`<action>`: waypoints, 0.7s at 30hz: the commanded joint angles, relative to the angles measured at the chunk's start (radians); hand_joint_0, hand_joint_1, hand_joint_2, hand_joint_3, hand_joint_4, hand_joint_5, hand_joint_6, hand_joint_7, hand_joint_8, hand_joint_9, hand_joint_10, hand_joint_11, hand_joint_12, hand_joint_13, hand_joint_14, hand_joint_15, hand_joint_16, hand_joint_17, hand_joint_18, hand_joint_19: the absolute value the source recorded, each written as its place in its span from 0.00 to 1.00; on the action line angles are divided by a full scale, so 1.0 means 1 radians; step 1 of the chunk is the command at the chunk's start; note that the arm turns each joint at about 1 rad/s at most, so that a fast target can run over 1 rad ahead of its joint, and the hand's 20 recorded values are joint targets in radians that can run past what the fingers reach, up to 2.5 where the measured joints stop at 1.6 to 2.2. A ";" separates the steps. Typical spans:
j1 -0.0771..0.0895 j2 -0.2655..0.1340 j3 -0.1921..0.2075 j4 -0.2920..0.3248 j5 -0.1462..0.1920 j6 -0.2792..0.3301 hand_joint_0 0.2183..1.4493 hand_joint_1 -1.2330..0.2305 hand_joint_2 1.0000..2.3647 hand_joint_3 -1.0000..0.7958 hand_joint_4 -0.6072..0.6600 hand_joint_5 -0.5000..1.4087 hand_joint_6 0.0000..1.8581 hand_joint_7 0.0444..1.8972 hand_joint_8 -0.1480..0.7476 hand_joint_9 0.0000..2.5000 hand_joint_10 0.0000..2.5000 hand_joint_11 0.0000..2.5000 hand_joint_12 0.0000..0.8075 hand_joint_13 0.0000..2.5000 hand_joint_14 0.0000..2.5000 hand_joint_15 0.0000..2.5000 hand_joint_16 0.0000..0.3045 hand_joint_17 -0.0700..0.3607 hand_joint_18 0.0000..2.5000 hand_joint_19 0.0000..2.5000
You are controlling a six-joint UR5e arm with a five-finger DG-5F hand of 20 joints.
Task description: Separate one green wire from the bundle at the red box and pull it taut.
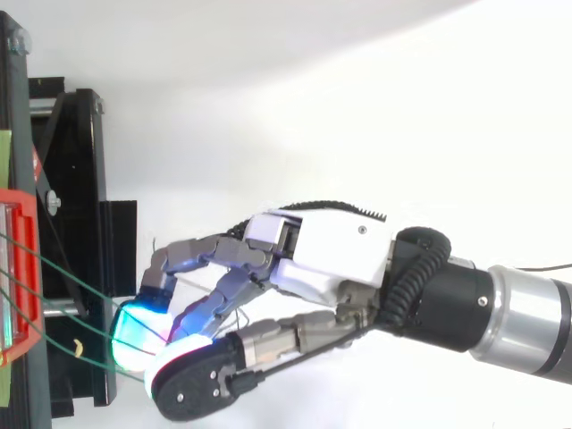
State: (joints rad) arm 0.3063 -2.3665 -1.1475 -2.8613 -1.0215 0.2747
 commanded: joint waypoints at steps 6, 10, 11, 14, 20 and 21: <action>-0.018 0.018 0.000 -0.056 -0.005 0.034 0.30 0.40 0.01 0.32 0.66 0.21 0.27 0.67 0.49 0.41 0.01 0.23 0.43 0.34 0.01 0.15 0.16 0.42 0.29 0.19; -0.029 0.056 0.000 -0.084 -0.005 0.014 0.31 0.40 0.01 0.32 0.65 0.21 0.27 0.70 0.49 0.41 0.01 0.23 0.43 0.34 0.01 0.16 0.16 0.42 0.29 0.19; -0.032 0.061 0.000 -0.088 -0.005 0.006 0.31 0.40 0.01 0.32 0.65 0.21 0.28 0.68 0.49 0.41 0.01 0.23 0.43 0.34 0.01 0.15 0.16 0.42 0.29 0.19; -0.036 0.096 -0.001 -0.113 0.001 -0.052 0.32 0.39 0.01 0.33 0.64 0.20 0.34 0.62 0.49 0.42 0.01 0.23 0.43 0.34 0.01 0.15 0.16 0.42 0.29 0.18; -0.036 0.101 0.008 -0.108 0.001 -0.075 0.32 0.37 0.01 0.36 0.62 0.18 0.41 0.55 0.49 0.40 0.01 0.24 0.44 0.34 0.01 0.16 0.16 0.42 0.29 0.19; -0.038 0.099 0.012 -0.108 0.001 -0.077 0.32 0.36 0.01 0.38 0.61 0.17 0.43 0.55 0.49 0.40 0.01 0.24 0.43 0.34 0.01 0.15 0.16 0.42 0.29 0.19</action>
State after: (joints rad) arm 0.2713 -2.2680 -1.1423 -2.9693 -1.0204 0.2059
